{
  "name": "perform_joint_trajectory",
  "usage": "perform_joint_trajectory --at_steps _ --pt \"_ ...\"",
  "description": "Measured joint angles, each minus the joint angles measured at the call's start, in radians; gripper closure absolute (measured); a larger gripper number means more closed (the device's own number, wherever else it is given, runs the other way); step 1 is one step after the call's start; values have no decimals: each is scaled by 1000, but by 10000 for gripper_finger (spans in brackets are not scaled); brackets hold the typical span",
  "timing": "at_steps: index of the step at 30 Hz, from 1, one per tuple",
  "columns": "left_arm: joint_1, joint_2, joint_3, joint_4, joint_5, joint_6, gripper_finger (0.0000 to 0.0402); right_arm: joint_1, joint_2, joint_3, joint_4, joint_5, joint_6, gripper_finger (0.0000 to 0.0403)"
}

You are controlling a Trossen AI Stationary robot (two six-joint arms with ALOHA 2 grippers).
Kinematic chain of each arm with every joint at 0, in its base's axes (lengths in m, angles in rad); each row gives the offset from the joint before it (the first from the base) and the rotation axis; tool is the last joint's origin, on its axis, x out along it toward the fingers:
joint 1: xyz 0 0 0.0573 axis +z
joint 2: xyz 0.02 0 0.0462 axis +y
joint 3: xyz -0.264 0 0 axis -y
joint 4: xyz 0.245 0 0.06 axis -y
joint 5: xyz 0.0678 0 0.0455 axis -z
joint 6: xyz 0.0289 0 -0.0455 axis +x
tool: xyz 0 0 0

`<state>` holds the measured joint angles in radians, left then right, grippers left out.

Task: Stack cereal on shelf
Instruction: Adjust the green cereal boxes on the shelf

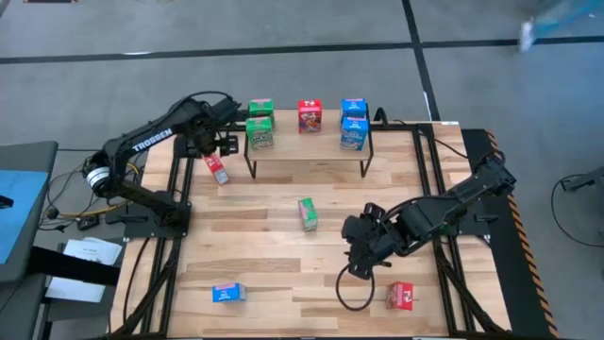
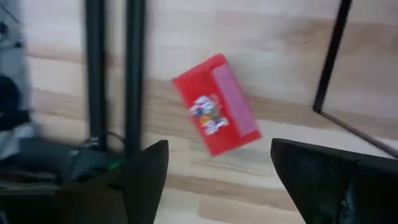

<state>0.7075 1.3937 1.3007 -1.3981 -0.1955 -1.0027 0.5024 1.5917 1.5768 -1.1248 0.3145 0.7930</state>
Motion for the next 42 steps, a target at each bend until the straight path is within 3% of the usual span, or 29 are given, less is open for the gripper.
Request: perform_joint_trajectory --at_steps 5,12,15,18,23,27,33,37,42 --pt "12 0 -51 100 47 -4 131 4 0 0 3 0 3 90" --pt "12 -1 -52 63 7 -19 131 3 0 0 4 3 3 90" --pt "11 -1 -52 63 7 57 131 3 0 0 4 3 3 90" --pt "19 -1 -52 64 6 205 131 8 0 0 4 5 3 90" --pt "49 -1 -52 38 22 596 131 9 0 0 4 5 -6 90" --pt "42 -1 -52 -12 93 913 131 8 0 0 4 5 -16 90" --pt "26 -1 -52 -21 90 1313 131 6 0 0 4 5 -15 90" --pt "15 -1 -52 -6 81 1449 131 6 0 0 14 5 -15 90" --pt "22 -1 -52 -2 10 1393 131 -1 0 0 16 5 -15 90"
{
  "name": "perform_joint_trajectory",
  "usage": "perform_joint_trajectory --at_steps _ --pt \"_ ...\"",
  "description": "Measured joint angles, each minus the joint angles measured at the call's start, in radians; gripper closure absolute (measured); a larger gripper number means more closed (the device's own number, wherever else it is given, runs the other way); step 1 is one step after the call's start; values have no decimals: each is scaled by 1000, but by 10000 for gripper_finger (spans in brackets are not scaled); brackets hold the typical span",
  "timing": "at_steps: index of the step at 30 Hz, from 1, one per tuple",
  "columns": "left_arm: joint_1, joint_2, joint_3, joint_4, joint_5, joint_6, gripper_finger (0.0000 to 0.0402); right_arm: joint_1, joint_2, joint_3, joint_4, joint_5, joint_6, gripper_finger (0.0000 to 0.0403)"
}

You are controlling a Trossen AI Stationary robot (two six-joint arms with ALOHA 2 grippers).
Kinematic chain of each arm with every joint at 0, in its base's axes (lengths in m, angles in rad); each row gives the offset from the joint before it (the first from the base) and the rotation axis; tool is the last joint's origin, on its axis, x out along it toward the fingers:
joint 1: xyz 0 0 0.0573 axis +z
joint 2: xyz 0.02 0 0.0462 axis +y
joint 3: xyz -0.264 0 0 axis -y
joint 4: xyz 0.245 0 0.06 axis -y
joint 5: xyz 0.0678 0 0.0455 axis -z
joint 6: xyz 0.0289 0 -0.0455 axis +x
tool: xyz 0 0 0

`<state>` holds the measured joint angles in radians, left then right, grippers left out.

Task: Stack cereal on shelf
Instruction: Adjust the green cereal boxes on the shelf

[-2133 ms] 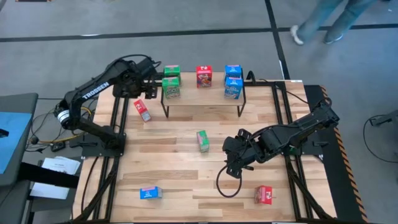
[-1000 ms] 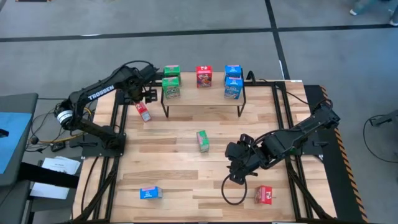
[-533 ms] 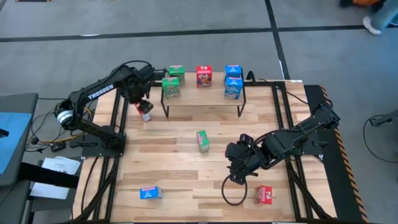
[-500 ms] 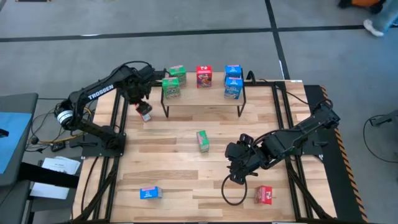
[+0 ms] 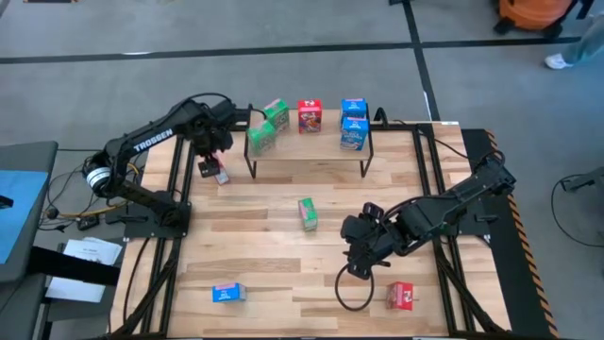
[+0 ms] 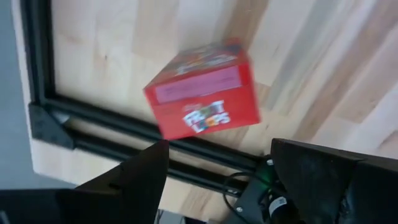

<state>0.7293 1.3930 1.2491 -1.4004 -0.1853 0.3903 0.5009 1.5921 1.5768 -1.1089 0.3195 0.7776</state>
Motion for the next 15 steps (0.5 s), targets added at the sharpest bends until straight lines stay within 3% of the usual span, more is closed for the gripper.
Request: perform_joint_trajectory --at_steps 10,15 --pt "11 0 0 -21 -16 -109 131 -35 0 0 0 0 0 90" --pt "11 -19 0 -20 -90 -182 131 -47 0 0 4 0 0 90"
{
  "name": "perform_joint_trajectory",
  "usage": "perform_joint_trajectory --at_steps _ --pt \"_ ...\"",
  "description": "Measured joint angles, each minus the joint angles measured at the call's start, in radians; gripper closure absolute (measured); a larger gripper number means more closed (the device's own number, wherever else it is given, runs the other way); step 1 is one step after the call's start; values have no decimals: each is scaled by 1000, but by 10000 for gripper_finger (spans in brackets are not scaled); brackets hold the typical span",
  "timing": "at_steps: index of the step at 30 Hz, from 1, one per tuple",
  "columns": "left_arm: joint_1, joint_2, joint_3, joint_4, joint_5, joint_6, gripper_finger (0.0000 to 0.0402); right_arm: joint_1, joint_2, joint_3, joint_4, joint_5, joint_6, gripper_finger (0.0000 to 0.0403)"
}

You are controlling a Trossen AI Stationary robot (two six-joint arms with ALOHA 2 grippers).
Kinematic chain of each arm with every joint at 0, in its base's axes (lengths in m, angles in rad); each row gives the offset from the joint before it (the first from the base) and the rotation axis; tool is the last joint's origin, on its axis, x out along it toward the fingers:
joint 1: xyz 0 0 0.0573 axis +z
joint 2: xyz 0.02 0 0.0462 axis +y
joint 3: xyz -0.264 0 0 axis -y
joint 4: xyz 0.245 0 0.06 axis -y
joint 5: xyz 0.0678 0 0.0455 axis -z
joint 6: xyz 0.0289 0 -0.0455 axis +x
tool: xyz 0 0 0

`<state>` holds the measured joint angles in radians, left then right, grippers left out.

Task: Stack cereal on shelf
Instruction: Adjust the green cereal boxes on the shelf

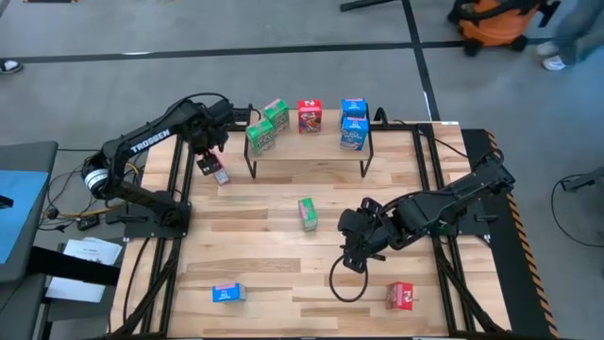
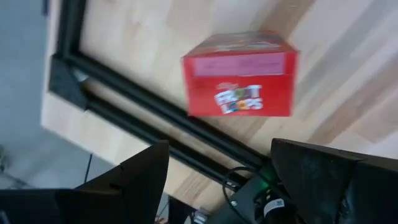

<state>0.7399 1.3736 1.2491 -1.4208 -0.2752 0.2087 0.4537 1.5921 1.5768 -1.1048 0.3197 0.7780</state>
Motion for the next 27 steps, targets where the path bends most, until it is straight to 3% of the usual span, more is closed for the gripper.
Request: perform_joint_trajectory --at_steps 6,15,23,27 --pt "0 -78 0 -2 -93 -61 131 -24 0 0 9 1 0 90" --pt "0 -260 0 -5 -89 -215 131 -109 0 0 104 2 -90 90" --pt "-1 -426 0 17 182 -375 131 -255 0 0 388 3 -321 90" --pt "-27 -514 -40 132 281 -428 131 -327 0 0 588 3 -472 90"
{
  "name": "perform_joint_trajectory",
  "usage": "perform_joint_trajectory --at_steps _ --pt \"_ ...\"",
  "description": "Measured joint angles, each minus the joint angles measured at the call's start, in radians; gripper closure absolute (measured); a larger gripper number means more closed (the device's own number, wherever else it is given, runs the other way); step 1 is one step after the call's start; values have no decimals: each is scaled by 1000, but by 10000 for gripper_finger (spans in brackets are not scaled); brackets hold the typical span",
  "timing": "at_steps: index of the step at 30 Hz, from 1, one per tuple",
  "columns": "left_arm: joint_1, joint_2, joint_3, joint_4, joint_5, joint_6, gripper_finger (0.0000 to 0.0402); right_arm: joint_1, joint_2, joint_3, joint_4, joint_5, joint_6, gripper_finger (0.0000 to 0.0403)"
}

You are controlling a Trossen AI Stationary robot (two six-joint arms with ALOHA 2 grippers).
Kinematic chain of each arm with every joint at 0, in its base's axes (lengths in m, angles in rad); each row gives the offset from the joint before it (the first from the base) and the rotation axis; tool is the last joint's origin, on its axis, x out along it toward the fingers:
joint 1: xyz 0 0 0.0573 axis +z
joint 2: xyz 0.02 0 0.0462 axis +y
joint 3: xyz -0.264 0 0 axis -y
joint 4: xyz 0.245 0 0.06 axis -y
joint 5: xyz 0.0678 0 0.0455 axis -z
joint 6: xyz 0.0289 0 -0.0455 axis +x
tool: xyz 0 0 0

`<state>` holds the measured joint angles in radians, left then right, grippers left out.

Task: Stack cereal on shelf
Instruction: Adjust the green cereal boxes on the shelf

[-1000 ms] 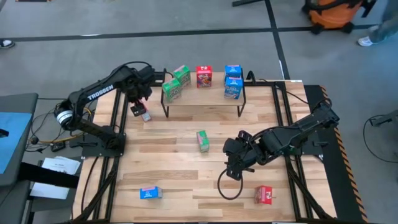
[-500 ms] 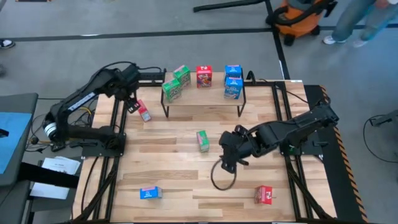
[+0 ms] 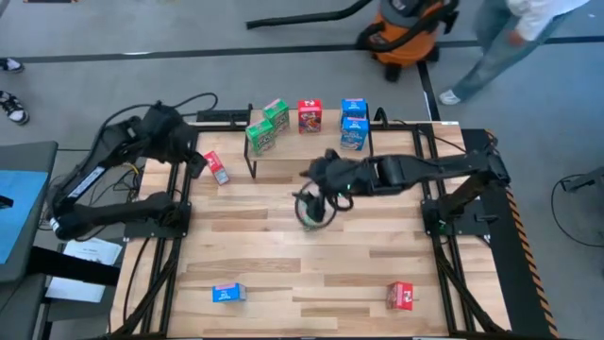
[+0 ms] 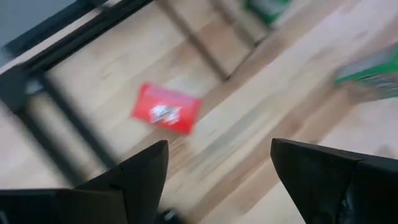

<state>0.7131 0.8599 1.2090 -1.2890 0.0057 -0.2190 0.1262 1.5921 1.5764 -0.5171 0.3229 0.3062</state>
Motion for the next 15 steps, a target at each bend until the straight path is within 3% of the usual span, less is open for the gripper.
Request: perform_joint_trajectory --at_steps 4,7,15 --pt "-41 -97 -102 129 83 -26 131 -46 -2 0 141 -1 -128 90" --pt "-76 -168 -199 224 130 -44 131 -59 -8 21 129 -2 -181 90" --pt "-137 -287 -342 415 149 -82 131 -40 -104 113 -138 -9 -262 90"
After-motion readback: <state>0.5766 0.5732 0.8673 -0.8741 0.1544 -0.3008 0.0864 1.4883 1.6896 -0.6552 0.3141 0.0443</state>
